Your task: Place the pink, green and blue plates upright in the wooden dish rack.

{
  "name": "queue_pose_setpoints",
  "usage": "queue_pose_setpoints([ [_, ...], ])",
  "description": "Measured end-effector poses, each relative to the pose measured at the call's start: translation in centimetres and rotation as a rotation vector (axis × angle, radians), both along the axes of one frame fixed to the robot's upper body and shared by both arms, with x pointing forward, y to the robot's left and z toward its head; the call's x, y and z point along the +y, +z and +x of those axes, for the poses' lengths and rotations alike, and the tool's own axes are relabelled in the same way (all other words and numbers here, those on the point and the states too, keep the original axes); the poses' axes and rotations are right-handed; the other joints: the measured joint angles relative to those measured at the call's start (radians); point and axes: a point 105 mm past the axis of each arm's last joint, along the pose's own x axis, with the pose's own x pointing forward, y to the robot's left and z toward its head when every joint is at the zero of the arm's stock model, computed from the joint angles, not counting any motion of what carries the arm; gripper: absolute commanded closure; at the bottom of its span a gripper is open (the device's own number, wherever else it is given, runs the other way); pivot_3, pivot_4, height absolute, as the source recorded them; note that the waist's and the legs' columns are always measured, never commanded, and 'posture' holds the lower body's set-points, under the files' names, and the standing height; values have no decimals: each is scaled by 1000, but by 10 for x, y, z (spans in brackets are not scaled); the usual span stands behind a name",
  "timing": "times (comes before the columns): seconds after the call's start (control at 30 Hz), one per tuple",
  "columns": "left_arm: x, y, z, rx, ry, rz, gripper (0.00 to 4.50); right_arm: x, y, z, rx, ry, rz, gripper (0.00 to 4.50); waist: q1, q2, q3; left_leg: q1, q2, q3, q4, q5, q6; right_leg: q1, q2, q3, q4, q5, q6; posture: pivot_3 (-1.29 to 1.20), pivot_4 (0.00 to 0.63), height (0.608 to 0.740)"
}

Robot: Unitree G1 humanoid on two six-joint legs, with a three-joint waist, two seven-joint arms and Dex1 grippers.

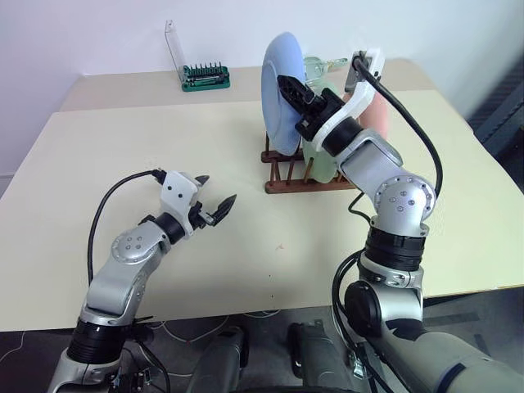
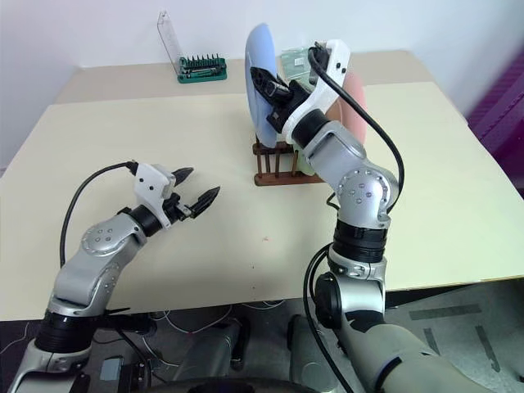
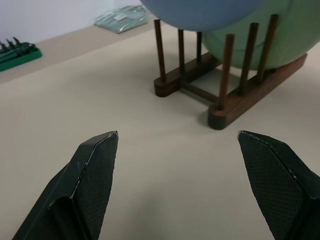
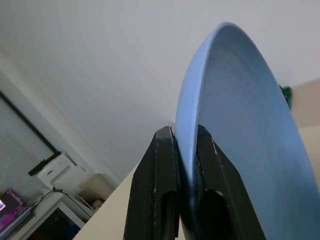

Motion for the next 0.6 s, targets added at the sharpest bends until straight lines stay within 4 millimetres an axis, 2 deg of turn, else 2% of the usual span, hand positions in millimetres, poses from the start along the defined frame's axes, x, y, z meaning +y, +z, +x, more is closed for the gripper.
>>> queue_pose_setpoints([
  [0.37, -4, -3, -4, 12, -38, 3, 575, -2, -16, 12, 130, -59, -12, 4500, -1, 0, 0, 0, 0, 0, 0, 0, 0, 0, 1, 0, 0, 0, 0, 0, 150, 740],
  [0.4, -5, -4, -4, 13, -44, 3, 519, -2, -17, 14, 139, -59, -13, 3770, -1, 0, 0, 0, 0, 0, 0, 0, 0, 0, 1, 0, 0, 0, 0, 0, 150, 740],
  [0.43, -6, -5, -5, 16, -49, 2, 519, -1, -17, 15, 143, -57, -14, 3448, -1, 0, 0, 0, 0, 0, 0, 0, 0, 0, 2, -1, 0, 0, 0, 0, 150, 740],
  [0.6, -9, -4, -9, 14, -66, -3, 519, 2, -19, 17, 132, -67, -50, 1097, -1, 0, 0, 0, 1, 1, 0, 0, 0, 0, 3, 0, 0, 0, 0, 0, 150, 740],
])
